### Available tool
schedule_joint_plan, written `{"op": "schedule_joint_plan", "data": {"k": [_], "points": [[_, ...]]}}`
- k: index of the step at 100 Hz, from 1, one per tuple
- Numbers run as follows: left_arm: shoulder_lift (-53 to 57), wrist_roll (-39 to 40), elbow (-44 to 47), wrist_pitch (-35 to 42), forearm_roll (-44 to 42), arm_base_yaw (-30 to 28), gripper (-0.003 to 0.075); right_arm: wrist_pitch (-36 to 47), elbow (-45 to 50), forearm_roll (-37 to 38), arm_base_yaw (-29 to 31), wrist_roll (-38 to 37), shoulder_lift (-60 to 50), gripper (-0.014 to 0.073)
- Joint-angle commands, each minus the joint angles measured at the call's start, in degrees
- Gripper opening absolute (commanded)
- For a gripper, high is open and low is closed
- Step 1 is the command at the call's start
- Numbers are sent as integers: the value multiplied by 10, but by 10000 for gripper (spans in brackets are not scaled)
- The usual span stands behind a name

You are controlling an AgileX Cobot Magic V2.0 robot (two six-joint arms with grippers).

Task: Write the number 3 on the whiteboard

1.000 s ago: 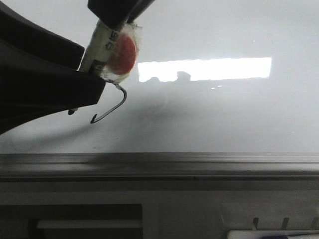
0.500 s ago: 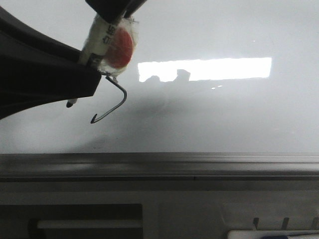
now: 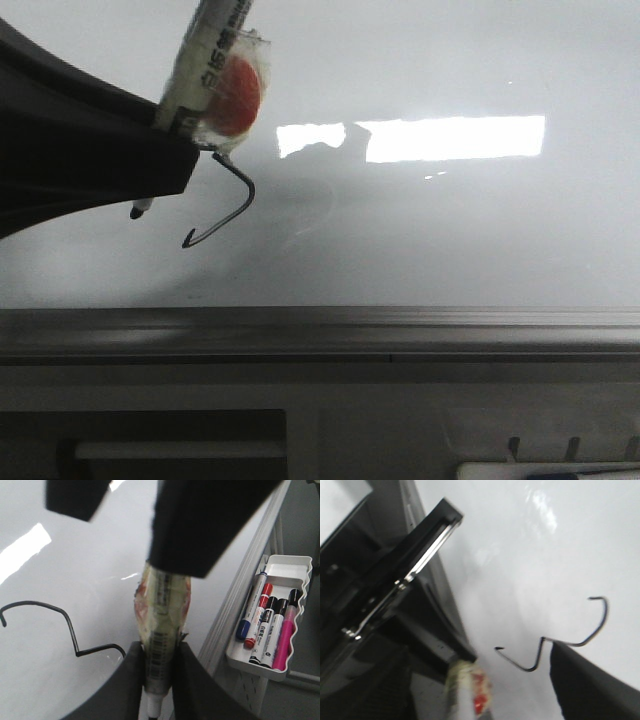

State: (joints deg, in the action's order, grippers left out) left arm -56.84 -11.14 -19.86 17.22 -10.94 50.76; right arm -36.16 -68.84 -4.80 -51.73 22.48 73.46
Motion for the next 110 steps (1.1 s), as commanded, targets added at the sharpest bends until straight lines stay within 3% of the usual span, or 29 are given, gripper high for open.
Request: {"op": "schedule_joint_plan", "data": {"k": [1, 20, 39, 56, 110], "points": [[5, 7, -18, 30, 69, -2, -21, 78, -19, 30, 17, -1, -29, 617], [7, 7, -18, 11, 351, -17, -21, 93, -19, 31, 53, -1, -62, 617], [7, 7, -18, 9, 496, -47, -21, 85, -19, 30, 59, -1, -71, 617], [7, 7, -18, -21, 536, -76, -21, 72, -17, 30, 59, -1, -71, 617], [7, 7, -18, -95, 526, -129, -20, 64, -17, 29, 59, -1, -71, 617]]}}
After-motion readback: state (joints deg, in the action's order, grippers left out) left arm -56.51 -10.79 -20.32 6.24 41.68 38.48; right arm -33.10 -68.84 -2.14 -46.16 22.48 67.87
